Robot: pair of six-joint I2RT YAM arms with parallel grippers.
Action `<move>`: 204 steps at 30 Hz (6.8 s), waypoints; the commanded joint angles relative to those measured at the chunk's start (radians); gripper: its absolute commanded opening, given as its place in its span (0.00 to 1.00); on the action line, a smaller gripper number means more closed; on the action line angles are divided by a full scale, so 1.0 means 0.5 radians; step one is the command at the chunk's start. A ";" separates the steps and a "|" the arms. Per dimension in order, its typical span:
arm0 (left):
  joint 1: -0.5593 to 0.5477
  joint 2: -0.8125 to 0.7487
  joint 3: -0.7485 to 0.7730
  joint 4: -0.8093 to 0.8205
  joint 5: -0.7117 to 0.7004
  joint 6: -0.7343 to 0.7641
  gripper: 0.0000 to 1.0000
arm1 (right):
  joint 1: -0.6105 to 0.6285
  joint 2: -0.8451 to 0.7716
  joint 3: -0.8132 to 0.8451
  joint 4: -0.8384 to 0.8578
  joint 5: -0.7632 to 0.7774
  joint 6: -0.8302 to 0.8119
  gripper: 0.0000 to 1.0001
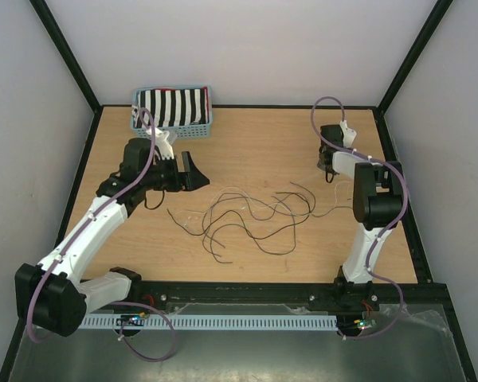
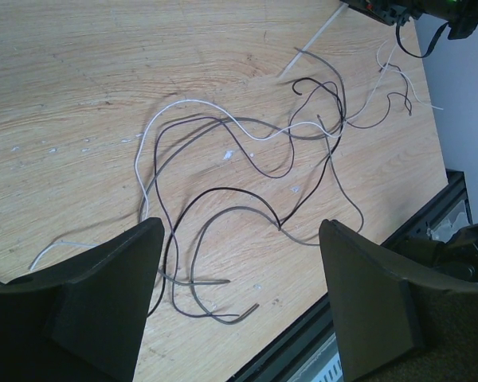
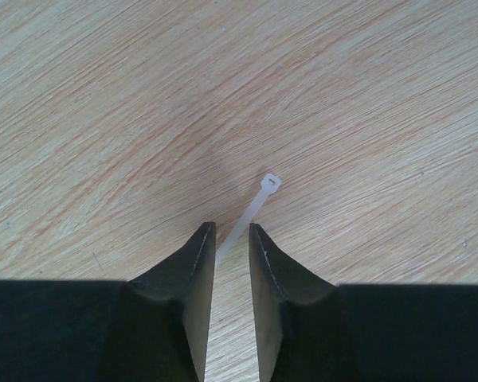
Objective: Zip-tie the wires
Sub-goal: Pick up the ribbon at the center of the board.
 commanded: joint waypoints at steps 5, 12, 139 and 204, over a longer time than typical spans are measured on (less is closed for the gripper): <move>0.018 0.013 0.088 0.049 0.095 0.017 0.81 | 0.011 0.039 0.070 -0.077 -0.018 0.008 0.20; 0.059 0.017 0.093 0.044 0.128 -0.006 0.81 | 0.011 0.065 0.167 0.026 -0.157 0.013 0.01; -1.096 0.186 0.128 1.141 -1.120 -0.512 0.54 | 1.624 -1.996 -0.983 0.872 -0.426 -0.673 0.00; -0.512 -0.190 0.011 0.768 -0.232 -0.175 0.00 | 1.571 -2.165 -0.999 0.821 -0.969 -0.653 0.80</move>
